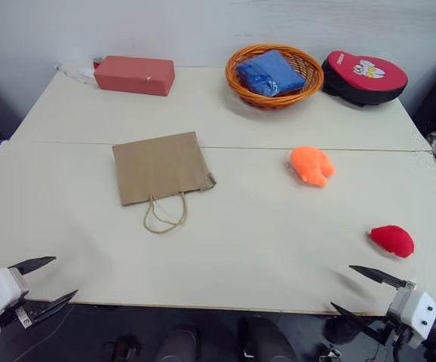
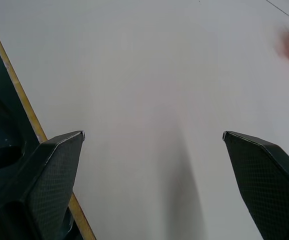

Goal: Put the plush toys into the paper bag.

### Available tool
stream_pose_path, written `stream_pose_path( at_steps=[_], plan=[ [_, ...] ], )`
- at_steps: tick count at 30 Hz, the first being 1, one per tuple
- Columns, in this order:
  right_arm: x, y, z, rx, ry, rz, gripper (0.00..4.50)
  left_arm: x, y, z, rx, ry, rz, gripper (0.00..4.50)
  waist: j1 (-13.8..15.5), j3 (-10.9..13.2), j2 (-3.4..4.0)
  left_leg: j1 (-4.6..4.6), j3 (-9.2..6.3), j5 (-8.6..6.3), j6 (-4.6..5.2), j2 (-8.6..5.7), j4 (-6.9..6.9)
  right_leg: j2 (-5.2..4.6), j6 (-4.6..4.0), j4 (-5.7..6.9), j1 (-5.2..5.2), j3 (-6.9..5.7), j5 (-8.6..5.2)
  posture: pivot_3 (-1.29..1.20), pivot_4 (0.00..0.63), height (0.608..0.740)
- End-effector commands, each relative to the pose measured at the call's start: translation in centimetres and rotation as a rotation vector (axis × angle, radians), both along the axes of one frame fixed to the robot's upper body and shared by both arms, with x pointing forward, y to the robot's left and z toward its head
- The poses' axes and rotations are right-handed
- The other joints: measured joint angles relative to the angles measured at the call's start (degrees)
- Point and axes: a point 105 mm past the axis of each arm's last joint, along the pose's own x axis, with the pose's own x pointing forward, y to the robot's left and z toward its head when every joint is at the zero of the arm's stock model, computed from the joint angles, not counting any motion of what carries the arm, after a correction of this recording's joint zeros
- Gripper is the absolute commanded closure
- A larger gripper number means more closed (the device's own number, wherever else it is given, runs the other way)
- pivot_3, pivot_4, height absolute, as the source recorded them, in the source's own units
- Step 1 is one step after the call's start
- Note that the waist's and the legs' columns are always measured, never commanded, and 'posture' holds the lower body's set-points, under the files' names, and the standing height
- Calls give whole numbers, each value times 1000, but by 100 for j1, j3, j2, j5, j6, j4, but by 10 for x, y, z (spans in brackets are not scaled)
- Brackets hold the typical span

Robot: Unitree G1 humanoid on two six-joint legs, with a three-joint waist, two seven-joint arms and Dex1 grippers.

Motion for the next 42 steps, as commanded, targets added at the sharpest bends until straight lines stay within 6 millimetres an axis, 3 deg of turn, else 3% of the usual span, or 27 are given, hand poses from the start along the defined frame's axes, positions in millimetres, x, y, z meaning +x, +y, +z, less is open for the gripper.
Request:
stream_pose_path(
  at_steps=[1,4,7,10,14,19,25,29,36,40,42],
  plan=[
    [2,-3,2,2,-25,-25,0,3,3,18,26,-86,12,40,-4,0,1,0,0,0,0,0,-1,0,0,0,0,0,0,0,150,740],
    [6,-6,3,18,-33,-45,0,9,-6,27,-69,-82,-5,40,-14,0,-1,2,0,0,0,0,0,0,0,0,3,1,0,0,150,740],
    [9,10,9,76,-52,-13,0,17,-18,31,-108,-11,-63,40,-16,0,-1,3,-1,0,0,0,0,0,0,0,4,0,0,0,150,740],
    [15,38,32,186,-152,55,0,41,-36,53,-138,-25,-115,40,-8,2,5,4,-10,4,-7,0,0,2,-1,9,4,-6,0,0,150,740],
    [25,59,56,362,-173,62,0,74,-73,71,3,-79,-296,40,31,2,14,4,-13,12,-20,-2,13,2,0,24,4,-6,1,0,150,740],
    [43,78,71,392,-232,97,0,113,-112,55,103,-88,-465,40,-17,-3,23,-10,-10,23,-42,-10,13,3,5,21,-17,-3,3,0,150,740],
    [55,84,78,394,-281,86,0,130,-141,34,162,-56,-639,40,-40,-5,18,-100,0,31,-53,-6,53,18,6,89,-113,2,3,0,150,740],
    [56,87,78,373,-281,86,0,152,-153,36,117,-110,-632,950,9,-6,14,-143,-9,31,-50,-15,113,12,11,103,-142,1,6,0,150,740],
    [52,87,74,369,-256,57,0,157,-156,32,71,-90,-672,3254,-23,-6,14,-147,-8,29,-47,-17,141,11,12,135,-152,6,6,0,150,740],
    [50,88,74,373,-248,48,0,154,-175,54,-93,-135,-728,4480,-15,-6,14,-151,-7,30,-47,-17,147,11,12,140,-156,7,6,0,150,740],
    [50,89,75,396,-226,49,0,146,-193,82,-302,-156,-781,4480,-11,-6,13,-154,-7,29,-46,-17,158,10,12,142,-156,7,7,0,150,740]
  ],
)
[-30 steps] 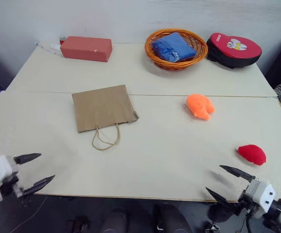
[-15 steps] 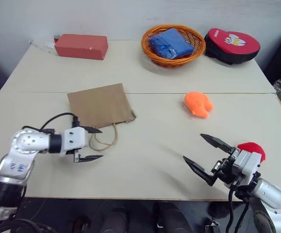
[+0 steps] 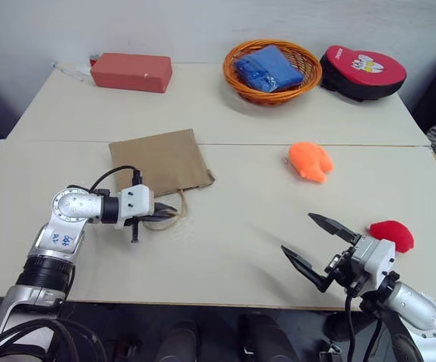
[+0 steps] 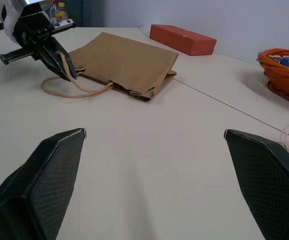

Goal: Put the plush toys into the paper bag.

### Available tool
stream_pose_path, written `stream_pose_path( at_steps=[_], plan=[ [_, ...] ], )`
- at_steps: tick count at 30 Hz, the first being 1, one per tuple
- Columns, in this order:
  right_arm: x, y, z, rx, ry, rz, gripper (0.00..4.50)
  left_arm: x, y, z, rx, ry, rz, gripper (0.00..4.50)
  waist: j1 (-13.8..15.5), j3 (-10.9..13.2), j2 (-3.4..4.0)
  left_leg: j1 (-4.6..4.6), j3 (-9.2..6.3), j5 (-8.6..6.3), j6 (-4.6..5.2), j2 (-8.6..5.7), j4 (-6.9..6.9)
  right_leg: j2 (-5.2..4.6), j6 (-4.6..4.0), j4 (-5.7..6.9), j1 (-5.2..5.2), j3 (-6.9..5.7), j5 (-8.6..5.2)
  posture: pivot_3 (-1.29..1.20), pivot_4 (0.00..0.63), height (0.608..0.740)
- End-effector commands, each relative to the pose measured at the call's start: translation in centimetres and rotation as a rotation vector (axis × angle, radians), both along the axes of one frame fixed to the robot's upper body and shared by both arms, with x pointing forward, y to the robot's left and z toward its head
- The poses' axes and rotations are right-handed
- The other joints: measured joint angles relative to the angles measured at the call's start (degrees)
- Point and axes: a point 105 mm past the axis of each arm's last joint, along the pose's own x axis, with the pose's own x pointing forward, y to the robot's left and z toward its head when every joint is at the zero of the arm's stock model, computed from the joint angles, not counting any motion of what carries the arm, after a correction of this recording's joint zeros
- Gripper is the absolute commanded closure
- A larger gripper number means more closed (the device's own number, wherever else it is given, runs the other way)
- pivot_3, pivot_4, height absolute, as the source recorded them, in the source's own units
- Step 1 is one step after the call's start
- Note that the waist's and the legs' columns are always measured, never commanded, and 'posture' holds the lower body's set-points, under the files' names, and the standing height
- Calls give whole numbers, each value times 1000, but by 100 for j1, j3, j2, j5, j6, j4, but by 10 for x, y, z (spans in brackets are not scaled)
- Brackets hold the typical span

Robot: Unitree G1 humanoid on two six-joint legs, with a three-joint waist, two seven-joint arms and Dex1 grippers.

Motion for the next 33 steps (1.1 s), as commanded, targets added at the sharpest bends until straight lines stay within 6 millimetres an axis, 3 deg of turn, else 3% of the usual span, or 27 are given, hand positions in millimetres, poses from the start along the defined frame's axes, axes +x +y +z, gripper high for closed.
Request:
stream_pose_path(
  at_steps=[1,5,10,14,18,23,29,33],
  plan=[
    [-2,5,11,45,-4,16,0,-11,-25,55,-293,34,-96,4480,10,1,-1,-6,-2,-1,1,1,9,0,0,3,0,-1,0,0,150,740],
    [5,29,25,85,19,115,0,-28,-54,89,-400,139,-223,4480,1,2,-4,-16,-7,-3,2,1,29,-1,0,10,-3,-2,0,0,150,740],
    [29,58,27,23,36,200,1625,-42,-73,118,-484,190,-307,4500,-29,2,-3,-6,-7,-1,-3,2,26,6,0,20,-7,3,0,0,150,740],
    [55,75,27,6,31,195,3010,-45,-79,119,-484,211,-317,4500,-26,2,-4,-7,-7,-1,-5,-1,27,8,0,23,-14,8,0,0,150,740],
    [67,86,9,-45,122,207,4487,-45,-80,119,-491,214,-307,4500,5,2,-4,-16,-10,0,-5,-2,28,6,0,17,-19,4,0,0,150,740],
    [76,92,3,-72,117,212,4487,-48,-81,120,-509,216,-302,4500,-15,2,-4,-21,-9,0,-5,-5,28,3,0,15,-23,5,0,0,150,740],
    [87,112,2,-86,103,257,4487,-52,-84,122,-524,209,-308,4500,-47,2,-4,-20,-9,2,-10,-2,26,8,0,24,-32,6,0,0,150,740],
    [95,119,-16,-168,144,261,4487,-52,-84,123,-531,219,-312,4500,-36,2,-4,-21,-9,2,-10,-4,29,6,0,21,-29,6,0,0,150,740]
  ],
)
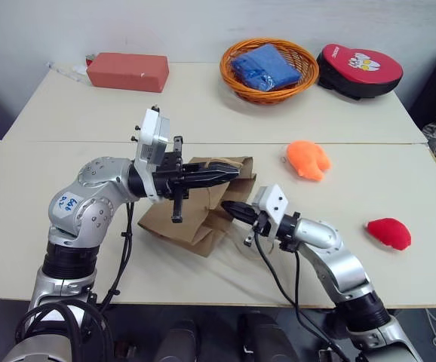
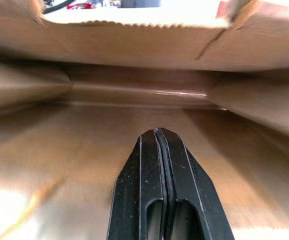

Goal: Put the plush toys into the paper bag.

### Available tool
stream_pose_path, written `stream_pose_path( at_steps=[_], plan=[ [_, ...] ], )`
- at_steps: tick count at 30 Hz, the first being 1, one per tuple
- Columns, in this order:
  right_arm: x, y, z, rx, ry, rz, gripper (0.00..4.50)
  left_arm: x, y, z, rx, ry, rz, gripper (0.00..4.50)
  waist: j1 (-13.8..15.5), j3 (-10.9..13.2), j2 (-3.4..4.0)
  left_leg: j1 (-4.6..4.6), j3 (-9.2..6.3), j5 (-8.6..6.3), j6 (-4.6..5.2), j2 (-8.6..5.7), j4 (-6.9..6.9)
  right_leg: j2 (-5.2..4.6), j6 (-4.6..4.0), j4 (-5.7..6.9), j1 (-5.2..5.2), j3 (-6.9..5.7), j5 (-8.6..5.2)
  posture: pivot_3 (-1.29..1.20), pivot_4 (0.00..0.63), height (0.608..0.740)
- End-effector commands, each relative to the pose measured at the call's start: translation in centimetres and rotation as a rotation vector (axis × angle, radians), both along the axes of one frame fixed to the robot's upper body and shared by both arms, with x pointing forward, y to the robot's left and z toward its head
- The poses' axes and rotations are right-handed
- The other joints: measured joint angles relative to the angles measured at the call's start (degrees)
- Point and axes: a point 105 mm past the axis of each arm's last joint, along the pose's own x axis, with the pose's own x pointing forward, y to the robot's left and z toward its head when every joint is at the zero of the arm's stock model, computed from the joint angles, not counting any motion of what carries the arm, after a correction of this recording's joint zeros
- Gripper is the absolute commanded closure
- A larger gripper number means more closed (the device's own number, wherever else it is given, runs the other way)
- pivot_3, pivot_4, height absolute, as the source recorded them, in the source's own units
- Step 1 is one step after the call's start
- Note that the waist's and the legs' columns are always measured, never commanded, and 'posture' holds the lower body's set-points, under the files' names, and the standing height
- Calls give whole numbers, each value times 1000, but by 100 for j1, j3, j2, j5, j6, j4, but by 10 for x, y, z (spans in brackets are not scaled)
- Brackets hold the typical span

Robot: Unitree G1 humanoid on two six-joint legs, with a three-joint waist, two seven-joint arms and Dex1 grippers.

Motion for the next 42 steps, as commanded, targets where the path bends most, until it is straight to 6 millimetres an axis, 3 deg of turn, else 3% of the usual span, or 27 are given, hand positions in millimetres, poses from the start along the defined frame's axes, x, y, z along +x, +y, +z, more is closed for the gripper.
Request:
stream_pose_path(
  at_steps=[1,7,13,19,24,30,33,35,42],
  plan=[
    [5,7,-9,-39,3,12,4487,-6,3,10,-34,-28,-16,4500,14,0,0,0,0,0,0,0,0,0,0,0,0,0,0,0,150,740],
    [16,16,-13,-66,-3,45,4487,-8,2,14,-47,-22,-34,4500,-2,0,0,0,0,0,0,0,1,0,0,1,-2,-1,0,0,150,740],
    [22,10,-55,-172,119,58,4487,-7,0,23,-71,-26,-47,4500,-36,-4,-6,2,0,0,-1,0,0,0,0,0,1,-2,0,0,150,740],
    [24,3,-61,-191,134,45,4487,-4,15,42,-108,-59,8,4500,-87,-7,-11,12,-1,1,-1,1,4,0,0,5,11,-3,0,0,150,740],
    [21,5,-54,-163,107,76,4487,-1,26,45,-111,-66,57,4500,-86,-8,-12,12,-3,1,-1,0,3,-2,0,1,13,-4,0,0,150,740],
    [21,16,-13,-18,18,131,4487,6,27,30,-89,-62,110,4500,-122,-8,-12,11,-3,0,-3,0,0,-2,0,1,11,-4,0,0,150,740],
    [20,12,-6,-6,53,151,3913,5,26,24,-90,-55,110,4500,-125,-7,-11,8,-3,0,-4,1,-2,-1,0,2,5,-5,0,0,150,740],
    [17,4,0,-8,52,161,3261,5,25,22,-88,-54,111,4500,-123,-7,-11,6,-3,0,-4,2,-1,-1,0,1,3,-5,0,0,150,740],
    [-3,-68,39,88,-113,49,841,7,23,19,-89,-43,100,4500,2,-6,-11,-4,-5,-1,-2,0,0,-4,1,-10,4,-6,0,0,150,740]
  ],
)
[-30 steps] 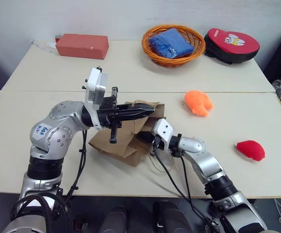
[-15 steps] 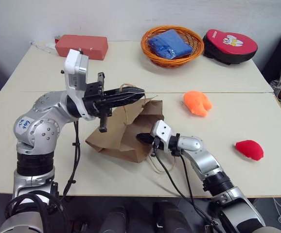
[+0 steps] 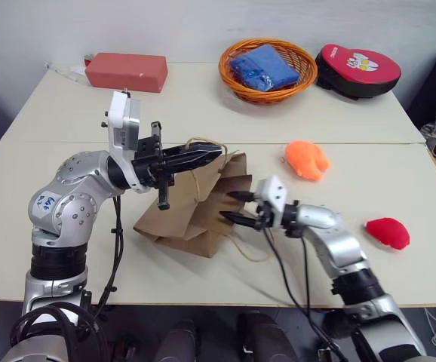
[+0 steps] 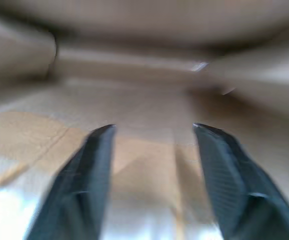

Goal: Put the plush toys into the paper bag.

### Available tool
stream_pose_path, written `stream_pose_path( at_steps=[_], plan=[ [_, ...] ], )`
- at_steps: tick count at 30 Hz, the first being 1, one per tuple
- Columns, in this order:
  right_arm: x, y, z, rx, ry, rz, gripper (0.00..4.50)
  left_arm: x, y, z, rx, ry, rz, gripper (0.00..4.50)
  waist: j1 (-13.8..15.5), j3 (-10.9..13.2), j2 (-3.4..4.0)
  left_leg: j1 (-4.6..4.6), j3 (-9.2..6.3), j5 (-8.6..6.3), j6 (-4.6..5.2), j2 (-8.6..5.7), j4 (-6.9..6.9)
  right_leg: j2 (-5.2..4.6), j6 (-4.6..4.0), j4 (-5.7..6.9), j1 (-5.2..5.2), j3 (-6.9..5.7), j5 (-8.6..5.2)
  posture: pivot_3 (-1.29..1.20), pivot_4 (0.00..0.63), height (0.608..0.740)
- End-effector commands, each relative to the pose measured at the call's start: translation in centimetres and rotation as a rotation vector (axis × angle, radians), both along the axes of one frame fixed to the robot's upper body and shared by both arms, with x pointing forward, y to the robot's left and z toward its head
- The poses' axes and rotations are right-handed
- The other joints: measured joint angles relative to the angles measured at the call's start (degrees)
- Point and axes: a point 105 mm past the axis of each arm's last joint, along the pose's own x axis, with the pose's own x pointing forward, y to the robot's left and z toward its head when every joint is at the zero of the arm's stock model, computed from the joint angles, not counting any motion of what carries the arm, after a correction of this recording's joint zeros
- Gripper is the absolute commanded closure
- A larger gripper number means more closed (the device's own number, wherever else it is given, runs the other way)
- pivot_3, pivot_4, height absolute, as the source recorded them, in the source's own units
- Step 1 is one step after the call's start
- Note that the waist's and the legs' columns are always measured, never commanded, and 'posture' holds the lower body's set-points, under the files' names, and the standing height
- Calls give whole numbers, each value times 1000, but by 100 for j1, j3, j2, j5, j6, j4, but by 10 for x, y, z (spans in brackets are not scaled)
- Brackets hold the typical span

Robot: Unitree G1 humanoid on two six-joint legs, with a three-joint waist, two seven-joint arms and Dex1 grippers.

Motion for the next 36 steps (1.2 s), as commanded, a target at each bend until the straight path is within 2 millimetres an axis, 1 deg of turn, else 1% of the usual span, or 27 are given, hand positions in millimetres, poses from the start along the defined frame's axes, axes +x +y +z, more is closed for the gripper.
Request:
stream_pose_path(
  at_steps=[1,2,3,4,5,6,7,9,11,12,14,16,19,21,23,25,27,30,34,36],
  plan=[
    [-17,-33,26,110,-124,-45,438,-1,1,3,-5,-26,-2,4500,55,0,0,-1,0,0,0,0,-1,0,0,-2,0,-1,0,0,150,740],
    [-25,-45,24,92,-149,-57,124,-1,1,2,-3,-26,-5,4500,57,0,-1,-1,0,0,0,1,-2,1,0,-2,0,-2,0,0,150,740],
    [-33,-58,17,56,-170,-71,54,-1,0,2,-2,-26,-8,4500,73,0,0,-1,0,0,0,1,-2,2,0,-1,-1,-1,0,0,150,740],
    [-39,-74,11,37,-171,-122,54,-1,0,1,-1,-26,-11,4500,75,0,0,-2,1,0,0,0,-3,1,0,-2,0,-1,0,0,150,740],
    [-43,-85,7,26,-171,-158,54,-2,0,1,0,-26,-14,4500,86,0,0,-2,1,-1,1,0,-2,1,0,-2,1,0,0,0,150,740],
    [-48,-102,3,34,-174,-234,54,-2,-1,1,1,-25,-16,4500,93,1,-1,-3,1,-1,1,0,-1,1,0,-2,1,0,0,0,150,740],
    [-52,-112,1,41,-177,-283,54,-2,-1,0,2,-25,-18,4500,92,1,-1,-3,2,-1,2,0,-1,1,0,-2,2,1,0,0,150,740],
    [-65,-141,-10,57,-165,-433,54,-2,-1,-2,12,-22,-23,4500,86,1,0,-2,4,-1,2,0,0,1,1,3,2,3,0,0,150,740],
    [-79,-155,-19,79,-139,-532,54,-3,-1,-4,18,-20,-27,4500,75,0,0,2,5,-1,1,1,-1,3,1,7,3,4,0,0,150,740],
    [-83,-158,-21,88,-135,-558,54,-3,-1,-4,19,-19,-28,4500,68,0,0,5,5,-1,1,3,-2,4,0,10,4,5,0,0,150,740],
    [-88,-162,-25,111,-118,-614,54,-2,-2,-5,20,-17,-30,4500,42,0,1,7,8,0,0,5,-4,7,0,12,4,8,0,0,150,740],
    [-87,-160,-23,125,-123,-637,54,-1,-3,-5,21,-13,-33,4500,35,1,3,13,15,0,0,4,-3,7,0,17,5,15,0,0,150,740],
    [-69,-151,-13,99,-112,-626,54,-1,-5,-6,23,-8,-42,4500,36,1,4,20,17,1,-1,3,-2,6,0,19,9,18,0,0,150,740],
    [-48,-149,-2,88,-109,-644,54,-1,-6,-7,28,-7,-47,4500,46,1,4,22,17,1,-1,3,-1,6,0,19,10,18,0,0,150,740],
    [-17,-151,7,-11,-121,-698,54,-2,-7,-8,33,-1,-56,4500,43,2,6,21,15,1,-1,3,-1,6,0,18,9,16,0,0,150,740],
    [13,-148,16,-81,-138,-713,54,-2,-8,-8,37,-1,-60,4500,51,3,6,17,16,1,-1,-1,-1,4,0,17,5,17,0,0,150,740],
    [35,-144,23,-128,-163,-720,54,-2,-8,-8,38,-2,-60,4500,47,3,8,15,15,2,-1,1,-2,6,-1,15,1,14,0,0,150,740],
    [66,-138,27,-169,-161,-744,54,-2,-10,-8,36,-4,-56,4500,62,3,7,4,9,2,-2,4,-12,6,-4,6,-5,5,-2,0,150,740],
    [93,-125,24,-190,-112,-750,54,-3,-10,-9,37,-7,-47,4500,32,3,7,-15,11,1,0,1,3,3,-1,6,-14,5,0,0,150,740],
    [102,-121,23,-203,-103,-764,427,-3,-10,-9,39,-9,-37,4500,19,3,7,-20,11,1,0,3,7,4,0,7,-19,4,0,0,150,740]
  ],
)
